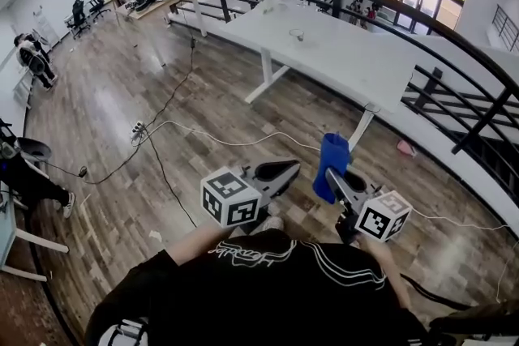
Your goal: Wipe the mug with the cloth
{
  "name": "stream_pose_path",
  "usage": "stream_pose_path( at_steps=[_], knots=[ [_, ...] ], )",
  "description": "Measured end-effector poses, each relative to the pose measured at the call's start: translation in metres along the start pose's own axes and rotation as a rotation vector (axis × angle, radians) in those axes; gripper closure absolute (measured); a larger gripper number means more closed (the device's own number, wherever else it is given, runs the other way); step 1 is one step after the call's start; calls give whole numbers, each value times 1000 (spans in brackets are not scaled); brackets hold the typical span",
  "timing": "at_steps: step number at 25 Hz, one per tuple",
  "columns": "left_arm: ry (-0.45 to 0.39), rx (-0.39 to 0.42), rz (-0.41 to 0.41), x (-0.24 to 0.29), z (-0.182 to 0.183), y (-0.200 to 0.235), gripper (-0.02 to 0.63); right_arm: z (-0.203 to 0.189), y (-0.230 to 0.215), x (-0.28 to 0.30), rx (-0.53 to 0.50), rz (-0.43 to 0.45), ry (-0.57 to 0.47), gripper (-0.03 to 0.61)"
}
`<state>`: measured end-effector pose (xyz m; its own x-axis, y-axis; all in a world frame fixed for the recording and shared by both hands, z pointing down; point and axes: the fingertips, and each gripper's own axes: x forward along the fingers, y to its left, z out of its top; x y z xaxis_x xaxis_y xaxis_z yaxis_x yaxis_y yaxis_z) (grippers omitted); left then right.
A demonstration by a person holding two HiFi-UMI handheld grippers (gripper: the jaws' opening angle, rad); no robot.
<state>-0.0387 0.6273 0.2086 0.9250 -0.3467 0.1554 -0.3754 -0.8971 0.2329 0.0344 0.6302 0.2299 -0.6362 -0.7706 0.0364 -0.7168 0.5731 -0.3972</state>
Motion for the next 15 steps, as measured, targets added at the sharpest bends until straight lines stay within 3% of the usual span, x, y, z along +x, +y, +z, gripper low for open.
stream_pose_path(
  at_steps=[9, 15],
  knots=[
    [-2, -44, -48, 35, 1, 65, 607, -2, -53, 43, 20, -68, 28, 531],
    [-13, -72, -96, 73, 7, 152, 607, -3, -113, 99, 32, -147, 46, 531]
  ],
)
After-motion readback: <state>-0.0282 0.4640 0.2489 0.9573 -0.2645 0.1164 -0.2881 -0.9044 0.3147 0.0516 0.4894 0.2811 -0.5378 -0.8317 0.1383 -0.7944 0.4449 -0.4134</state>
